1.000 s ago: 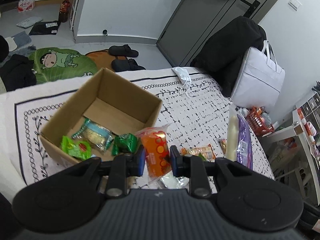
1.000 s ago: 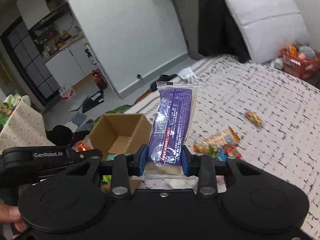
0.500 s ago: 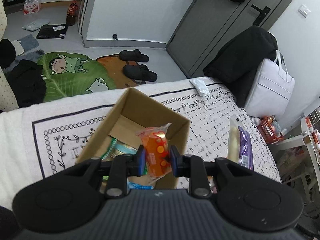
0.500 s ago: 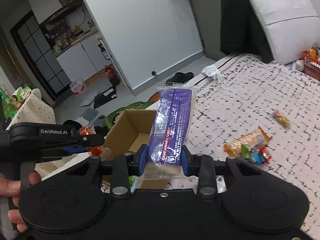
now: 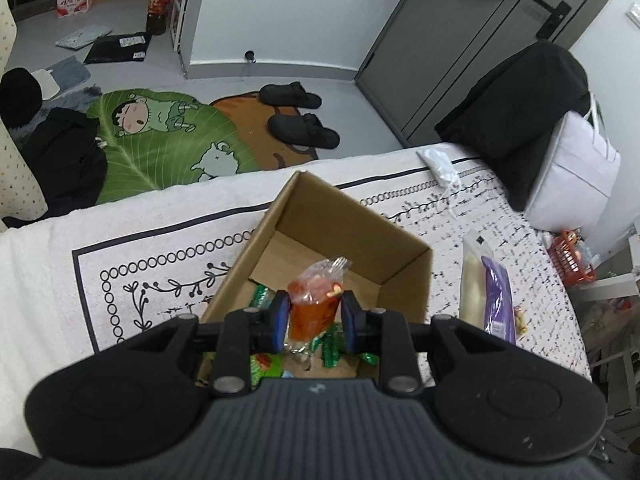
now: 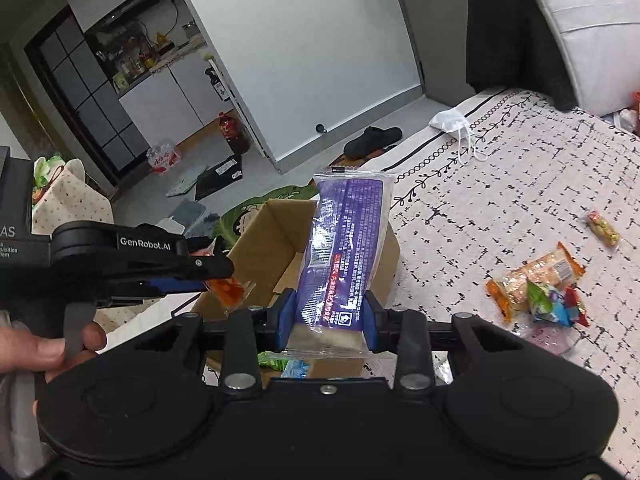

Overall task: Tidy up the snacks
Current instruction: 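Carry both snacks over the cardboard box and open both tools to drop them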

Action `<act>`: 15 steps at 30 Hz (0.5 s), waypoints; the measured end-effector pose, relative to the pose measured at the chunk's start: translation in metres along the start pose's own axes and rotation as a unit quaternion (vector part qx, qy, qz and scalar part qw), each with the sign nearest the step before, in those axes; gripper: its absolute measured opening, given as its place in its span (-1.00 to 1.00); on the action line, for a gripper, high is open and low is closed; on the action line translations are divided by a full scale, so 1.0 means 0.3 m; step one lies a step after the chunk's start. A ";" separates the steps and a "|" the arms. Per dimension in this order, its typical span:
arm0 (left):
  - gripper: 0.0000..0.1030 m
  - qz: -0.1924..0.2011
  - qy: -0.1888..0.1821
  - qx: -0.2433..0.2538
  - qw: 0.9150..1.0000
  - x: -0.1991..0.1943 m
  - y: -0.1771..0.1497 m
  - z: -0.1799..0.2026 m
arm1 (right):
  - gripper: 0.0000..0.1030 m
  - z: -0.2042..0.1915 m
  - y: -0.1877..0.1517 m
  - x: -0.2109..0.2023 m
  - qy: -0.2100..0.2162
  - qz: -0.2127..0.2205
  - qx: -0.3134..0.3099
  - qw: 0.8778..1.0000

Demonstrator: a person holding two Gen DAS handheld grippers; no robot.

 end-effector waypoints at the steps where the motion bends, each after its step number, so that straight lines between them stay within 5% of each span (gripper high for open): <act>1: -0.50 -0.002 0.003 -0.001 1.000 0.005 0.003 -0.007 | -0.34 -0.003 0.003 0.014 0.001 -0.004 0.000 1.000; 15: -0.24 -0.016 0.018 -0.013 1.000 0.032 0.058 -0.043 | -0.32 -0.075 0.000 0.136 0.013 -0.027 -0.013 0.999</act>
Point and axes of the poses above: each gripper's, at about its wrist camera, not at the fingertips, and x roughly the way its jaws point, z to its right, y to its top, the point moved 3 cm from there along x, roughly the way its jaws point, and after that the axes turned 1 degree about -x, right-handed, at the moved point
